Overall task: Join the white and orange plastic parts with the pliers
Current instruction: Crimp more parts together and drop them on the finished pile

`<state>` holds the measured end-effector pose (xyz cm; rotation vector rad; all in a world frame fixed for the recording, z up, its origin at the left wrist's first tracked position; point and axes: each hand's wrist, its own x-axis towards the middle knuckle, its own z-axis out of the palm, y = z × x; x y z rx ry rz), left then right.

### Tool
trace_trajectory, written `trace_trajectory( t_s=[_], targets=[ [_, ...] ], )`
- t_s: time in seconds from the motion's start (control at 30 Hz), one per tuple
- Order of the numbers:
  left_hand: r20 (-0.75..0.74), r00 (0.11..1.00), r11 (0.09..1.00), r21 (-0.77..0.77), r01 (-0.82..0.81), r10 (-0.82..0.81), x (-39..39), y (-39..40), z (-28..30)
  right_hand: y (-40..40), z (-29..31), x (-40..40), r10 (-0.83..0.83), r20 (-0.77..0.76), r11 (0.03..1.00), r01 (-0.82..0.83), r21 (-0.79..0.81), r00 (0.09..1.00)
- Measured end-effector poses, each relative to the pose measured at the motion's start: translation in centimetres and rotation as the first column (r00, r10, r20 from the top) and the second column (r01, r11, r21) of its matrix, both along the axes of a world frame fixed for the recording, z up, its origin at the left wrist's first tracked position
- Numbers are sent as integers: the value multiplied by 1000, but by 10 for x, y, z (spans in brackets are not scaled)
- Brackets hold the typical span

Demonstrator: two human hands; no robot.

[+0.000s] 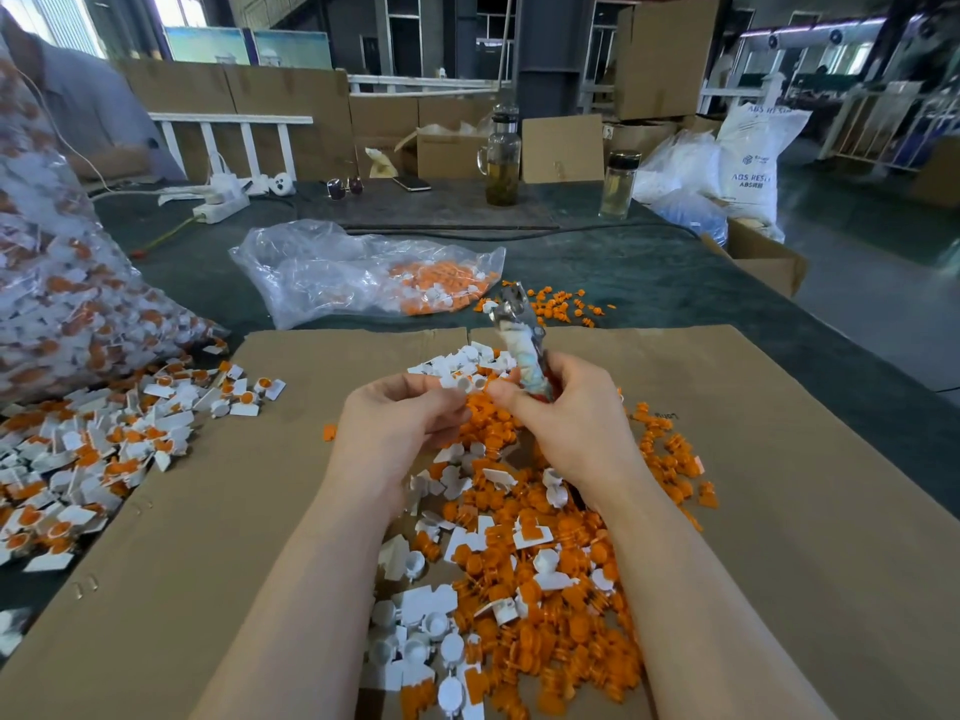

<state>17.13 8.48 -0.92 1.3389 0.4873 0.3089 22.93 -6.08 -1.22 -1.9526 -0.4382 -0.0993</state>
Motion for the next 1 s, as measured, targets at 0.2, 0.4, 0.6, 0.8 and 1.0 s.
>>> trace_trajectory(
  t_s=[0.2, 0.4, 0.6, 0.8, 1.0],
  targets=[
    [18, 999, 999, -19, 49, -49, -1, -2, 1, 2, -2, 0, 24, 37, 1000, -25, 9, 999],
    [6, 998, 997, -42, 66, -66, 0, -6, 1, 2, -3, 2, -58, 150, 998, 63, -31, 987],
    [14, 997, 995, -64, 82, -81, 1, -8, 3, 1, 0, 0, -33, 133, 999, 27, 41, 991],
    [23, 995, 994, -61, 94, -93, 1, -10, 3, 1, -1, 0, -32, 113, 999, 27, 43, 993],
    [39, 994, 992, -81, 100, -97, -1, -10, 3, 3, -1, -2, -24, 130, 1000, 22, 15, 991]
  ],
)
